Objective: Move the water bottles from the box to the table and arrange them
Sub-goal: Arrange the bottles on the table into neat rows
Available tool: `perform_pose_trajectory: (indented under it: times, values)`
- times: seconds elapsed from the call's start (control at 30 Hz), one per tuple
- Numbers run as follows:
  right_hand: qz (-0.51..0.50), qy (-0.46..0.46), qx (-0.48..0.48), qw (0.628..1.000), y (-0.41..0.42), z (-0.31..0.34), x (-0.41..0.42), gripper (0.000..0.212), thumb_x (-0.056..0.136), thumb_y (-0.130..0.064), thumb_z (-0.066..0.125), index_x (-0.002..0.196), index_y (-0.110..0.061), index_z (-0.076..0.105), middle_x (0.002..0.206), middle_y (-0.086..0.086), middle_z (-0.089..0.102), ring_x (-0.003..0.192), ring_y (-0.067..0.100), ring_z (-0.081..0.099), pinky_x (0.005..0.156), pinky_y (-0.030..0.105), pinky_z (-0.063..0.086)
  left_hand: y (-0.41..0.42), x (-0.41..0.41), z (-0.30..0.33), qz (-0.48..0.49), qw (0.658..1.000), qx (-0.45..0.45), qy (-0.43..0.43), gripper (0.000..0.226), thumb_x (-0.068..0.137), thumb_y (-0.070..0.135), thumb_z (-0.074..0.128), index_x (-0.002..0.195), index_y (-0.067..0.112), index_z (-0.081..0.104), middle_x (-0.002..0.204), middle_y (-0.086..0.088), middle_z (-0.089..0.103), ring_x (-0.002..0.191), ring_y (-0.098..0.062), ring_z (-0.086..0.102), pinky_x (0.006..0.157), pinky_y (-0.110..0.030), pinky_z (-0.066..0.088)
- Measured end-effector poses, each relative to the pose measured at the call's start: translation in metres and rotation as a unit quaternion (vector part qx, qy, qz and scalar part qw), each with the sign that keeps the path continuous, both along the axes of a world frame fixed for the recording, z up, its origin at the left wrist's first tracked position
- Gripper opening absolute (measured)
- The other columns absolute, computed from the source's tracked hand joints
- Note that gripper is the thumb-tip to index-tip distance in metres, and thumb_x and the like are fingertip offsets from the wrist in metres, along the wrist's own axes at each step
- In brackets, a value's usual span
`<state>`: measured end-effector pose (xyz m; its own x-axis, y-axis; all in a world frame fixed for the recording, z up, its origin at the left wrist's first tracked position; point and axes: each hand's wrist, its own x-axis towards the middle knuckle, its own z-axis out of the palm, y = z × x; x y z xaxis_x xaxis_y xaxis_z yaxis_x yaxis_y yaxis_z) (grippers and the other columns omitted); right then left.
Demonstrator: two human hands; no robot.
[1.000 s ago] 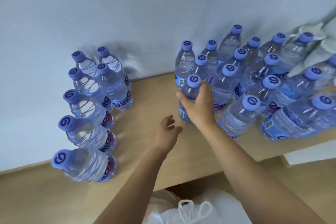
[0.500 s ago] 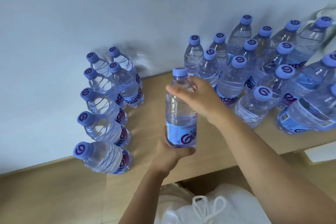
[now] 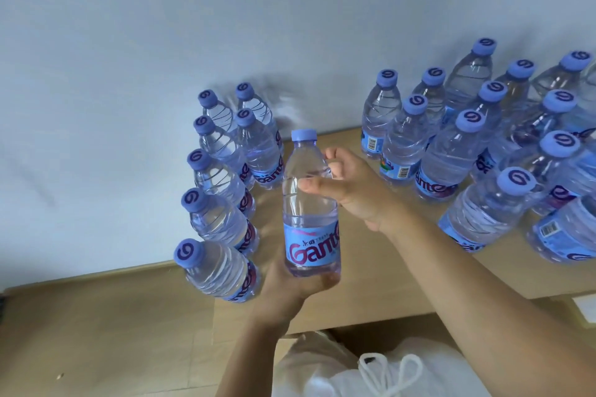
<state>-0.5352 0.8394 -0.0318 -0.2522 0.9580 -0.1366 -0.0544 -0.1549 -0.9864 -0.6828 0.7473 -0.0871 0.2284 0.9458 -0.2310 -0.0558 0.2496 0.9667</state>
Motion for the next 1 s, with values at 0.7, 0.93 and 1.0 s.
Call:
perform_pose_trajectory:
  times: [0.7,0.93,1.0]
  values:
    - [-0.009,-0.191,0.098,0.977,0.061,-0.052,-0.075,0.056,0.059,-0.019,0.086,0.099,-0.023,0.047,0.106,-0.001,0.055,0.090,0.008,0.050,0.069,0.005,0.036,0.055,0.006,-0.036,0.260,0.953,-0.148,0.050,0.062,0.083,0.000,0.059,0.139,0.020,0.042,0.128,0.006,0.049,0.130,-0.012,0.040,0.092,-0.025,0.034]
    - [0.003,-0.184,0.116,0.976,0.075,-0.054,-0.088,0.055,0.059,-0.012,0.084,0.086,-0.036,0.043,0.107,0.005,0.049,0.086,0.007,0.048,0.069,0.002,0.035,0.072,0.000,-0.047,0.289,0.945,-0.154,0.013,0.074,0.086,-0.003,0.057,0.149,0.020,0.027,0.146,0.000,0.041,0.136,-0.009,0.034,0.099,-0.024,0.035]
    - [0.007,-0.185,0.122,0.975,0.078,-0.056,-0.088,0.056,0.059,-0.011,0.084,0.085,-0.036,0.042,0.108,0.007,0.049,0.089,0.011,0.047,0.071,0.003,0.035,0.072,0.001,-0.050,0.297,0.941,-0.162,0.005,0.075,0.086,-0.003,0.057,0.150,0.020,0.024,0.148,-0.001,0.039,0.137,-0.009,0.033,0.096,-0.022,0.035]
